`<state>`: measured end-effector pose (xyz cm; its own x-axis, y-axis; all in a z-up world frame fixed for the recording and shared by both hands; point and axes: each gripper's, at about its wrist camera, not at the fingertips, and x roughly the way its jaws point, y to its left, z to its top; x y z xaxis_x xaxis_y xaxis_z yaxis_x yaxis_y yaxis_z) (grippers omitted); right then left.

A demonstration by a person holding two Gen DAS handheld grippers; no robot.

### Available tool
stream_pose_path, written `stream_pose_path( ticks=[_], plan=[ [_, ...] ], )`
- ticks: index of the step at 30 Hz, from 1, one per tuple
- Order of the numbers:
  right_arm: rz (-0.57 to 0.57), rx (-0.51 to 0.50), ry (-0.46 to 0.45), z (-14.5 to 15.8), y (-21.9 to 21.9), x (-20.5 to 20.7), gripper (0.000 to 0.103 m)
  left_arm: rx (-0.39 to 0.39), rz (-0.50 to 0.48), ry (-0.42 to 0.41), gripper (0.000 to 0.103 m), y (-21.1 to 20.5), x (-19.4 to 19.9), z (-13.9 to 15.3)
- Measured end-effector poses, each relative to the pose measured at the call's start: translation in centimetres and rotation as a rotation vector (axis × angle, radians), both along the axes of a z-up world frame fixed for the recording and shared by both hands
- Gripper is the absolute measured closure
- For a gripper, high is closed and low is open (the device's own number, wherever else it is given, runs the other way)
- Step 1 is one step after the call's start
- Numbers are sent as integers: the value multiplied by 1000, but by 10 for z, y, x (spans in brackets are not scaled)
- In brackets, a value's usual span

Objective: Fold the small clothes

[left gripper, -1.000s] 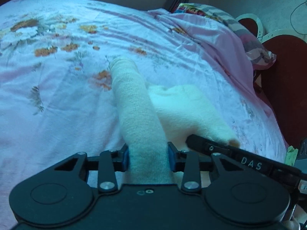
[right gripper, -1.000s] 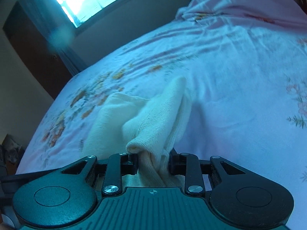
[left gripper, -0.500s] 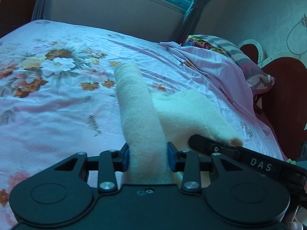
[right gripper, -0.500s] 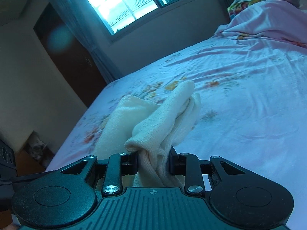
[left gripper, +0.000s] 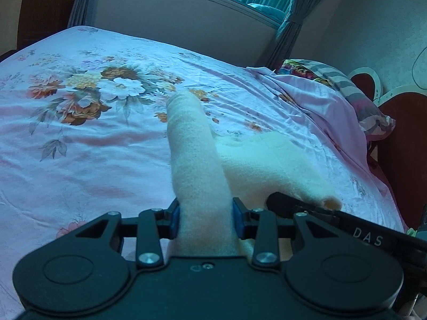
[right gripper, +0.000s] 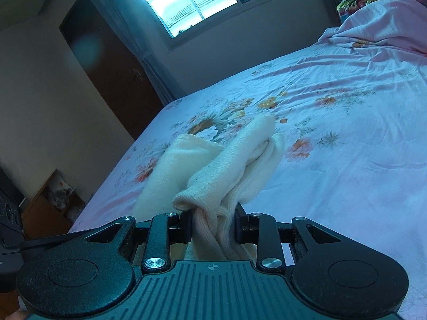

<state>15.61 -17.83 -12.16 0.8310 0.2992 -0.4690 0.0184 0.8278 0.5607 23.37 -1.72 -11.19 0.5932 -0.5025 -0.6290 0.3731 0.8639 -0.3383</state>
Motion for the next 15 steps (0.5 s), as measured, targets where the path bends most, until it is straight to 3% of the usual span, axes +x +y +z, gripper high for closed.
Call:
stream_pose_path(
  ticks=[4,11,13,15],
  plan=[
    [0,5,28,-18,1,6,75,1,21,19,68,5,5,-16],
    [-32,-36,142,-71,-9,6,74,96,19,92,67,-2,8,-70],
    [-43,-50,185,-89,-15,6,73,124,33,114,59,2,9,-87],
    [-55,-73,213,-99,-18,5,65,117,35,126,55,6,9,-93]
  ],
)
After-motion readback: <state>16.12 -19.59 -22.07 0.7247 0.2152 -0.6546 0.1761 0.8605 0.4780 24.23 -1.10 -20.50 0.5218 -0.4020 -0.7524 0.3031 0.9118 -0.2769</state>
